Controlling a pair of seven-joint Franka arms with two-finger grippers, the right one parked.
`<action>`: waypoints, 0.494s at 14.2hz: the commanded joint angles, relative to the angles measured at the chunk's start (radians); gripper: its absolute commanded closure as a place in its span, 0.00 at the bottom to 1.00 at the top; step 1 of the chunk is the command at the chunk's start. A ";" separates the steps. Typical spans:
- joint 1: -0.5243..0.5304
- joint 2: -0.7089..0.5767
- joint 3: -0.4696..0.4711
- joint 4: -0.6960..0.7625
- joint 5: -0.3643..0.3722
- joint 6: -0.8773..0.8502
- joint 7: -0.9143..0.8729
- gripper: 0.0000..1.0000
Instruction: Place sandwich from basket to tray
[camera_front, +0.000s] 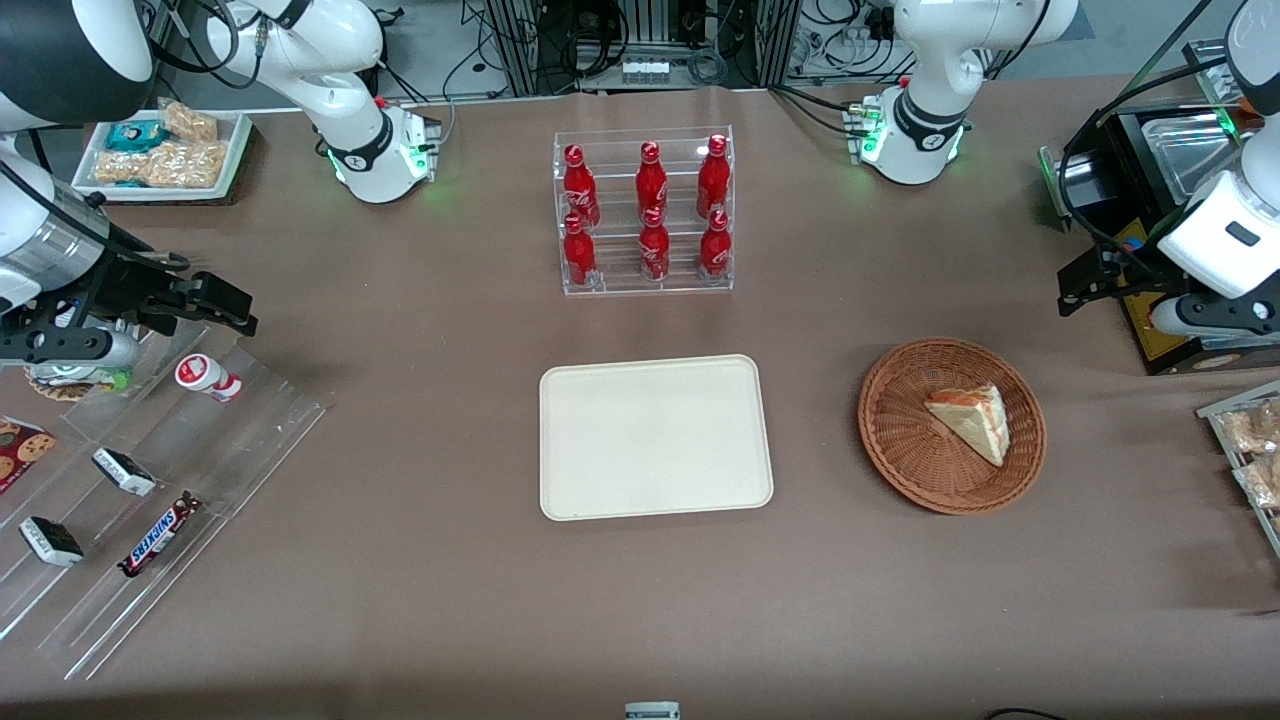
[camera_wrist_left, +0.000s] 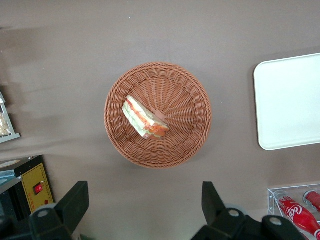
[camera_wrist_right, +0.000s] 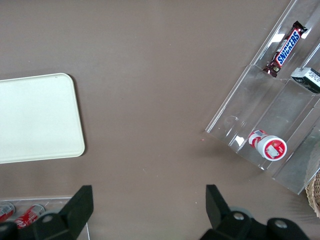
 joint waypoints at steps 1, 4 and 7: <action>0.006 0.011 -0.010 0.028 -0.012 -0.029 -0.014 0.00; 0.006 0.014 -0.013 0.024 -0.004 -0.053 -0.011 0.00; 0.005 0.011 -0.015 -0.004 0.002 -0.056 -0.012 0.00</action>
